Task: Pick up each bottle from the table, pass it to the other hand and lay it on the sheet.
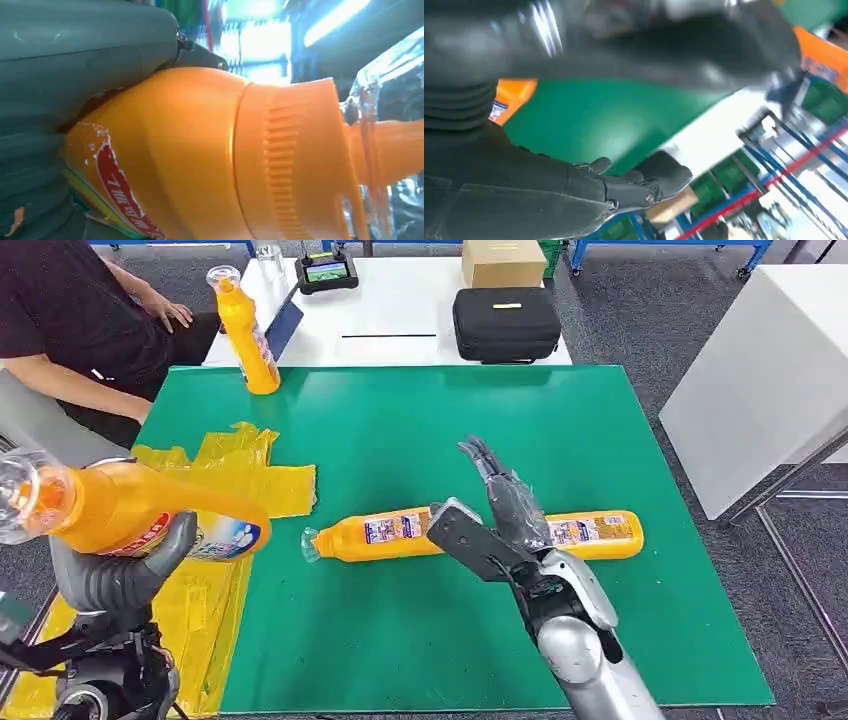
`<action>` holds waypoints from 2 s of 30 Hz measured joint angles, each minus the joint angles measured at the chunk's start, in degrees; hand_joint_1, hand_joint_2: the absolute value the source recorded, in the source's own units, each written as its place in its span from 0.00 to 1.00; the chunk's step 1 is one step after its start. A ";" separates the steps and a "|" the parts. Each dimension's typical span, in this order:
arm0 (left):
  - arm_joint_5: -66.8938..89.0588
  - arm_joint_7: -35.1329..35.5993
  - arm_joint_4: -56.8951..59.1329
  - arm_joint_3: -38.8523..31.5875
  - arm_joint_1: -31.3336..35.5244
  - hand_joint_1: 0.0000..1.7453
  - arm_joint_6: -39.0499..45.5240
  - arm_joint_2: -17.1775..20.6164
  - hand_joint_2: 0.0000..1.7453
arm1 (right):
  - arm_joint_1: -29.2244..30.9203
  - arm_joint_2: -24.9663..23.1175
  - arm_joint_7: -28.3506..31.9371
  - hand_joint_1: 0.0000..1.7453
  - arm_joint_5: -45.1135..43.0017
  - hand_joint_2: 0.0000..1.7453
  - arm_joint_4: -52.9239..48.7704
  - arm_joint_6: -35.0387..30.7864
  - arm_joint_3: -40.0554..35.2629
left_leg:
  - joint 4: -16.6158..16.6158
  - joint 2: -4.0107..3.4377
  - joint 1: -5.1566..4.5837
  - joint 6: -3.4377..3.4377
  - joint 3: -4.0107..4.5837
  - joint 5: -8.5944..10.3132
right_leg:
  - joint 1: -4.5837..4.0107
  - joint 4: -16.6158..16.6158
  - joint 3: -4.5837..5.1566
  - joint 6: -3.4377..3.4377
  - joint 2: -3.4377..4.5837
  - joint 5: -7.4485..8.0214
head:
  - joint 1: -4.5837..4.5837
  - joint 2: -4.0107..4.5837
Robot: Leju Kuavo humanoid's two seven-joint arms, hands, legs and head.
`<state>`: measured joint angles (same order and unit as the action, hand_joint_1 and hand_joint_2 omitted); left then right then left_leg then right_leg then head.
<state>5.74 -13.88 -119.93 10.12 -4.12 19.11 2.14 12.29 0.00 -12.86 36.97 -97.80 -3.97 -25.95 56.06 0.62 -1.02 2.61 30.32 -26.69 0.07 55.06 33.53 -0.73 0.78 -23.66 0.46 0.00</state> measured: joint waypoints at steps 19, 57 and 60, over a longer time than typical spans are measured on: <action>75.00 20.03 37.32 3.74 23.66 1.00 -2.58 6.32 1.00 | 0.23 1.38 6.28 0.00 -12.60 0.00 -12.44 1.07 4.53 | 0.03 0.00 -0.02 -0.06 -0.03 0.17 | 0.00 0.02 0.02 0.10 0.00 0.18 | 0.00 0.00; 75.72 19.54 61.81 11.89 33.83 0.00 -20.80 4.20 0.00 | -6.93 3.43 6.00 0.00 -8.07 0.00 -18.19 4.93 8.55 | 0.03 -0.05 -0.01 -0.05 0.07 0.17 | 0.00 0.02 0.09 0.10 0.00 0.19 | 0.00 0.00; 74.36 19.63 60.91 11.91 33.45 0.00 -21.61 4.07 0.00 | -7.87 3.17 6.02 0.00 -6.72 0.00 -18.85 5.85 9.36 | 0.03 -0.05 -0.01 -0.05 0.07 0.17 | 0.00 0.02 0.09 0.10 0.00 0.19 | -0.02 0.00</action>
<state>80.10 5.75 -59.02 22.03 29.32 -2.49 6.21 4.43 3.17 -6.84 30.25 -116.65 1.88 -16.59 56.09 0.57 -1.03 2.56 30.39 -26.51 0.07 55.08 33.62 -0.63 0.78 -23.47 0.44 0.00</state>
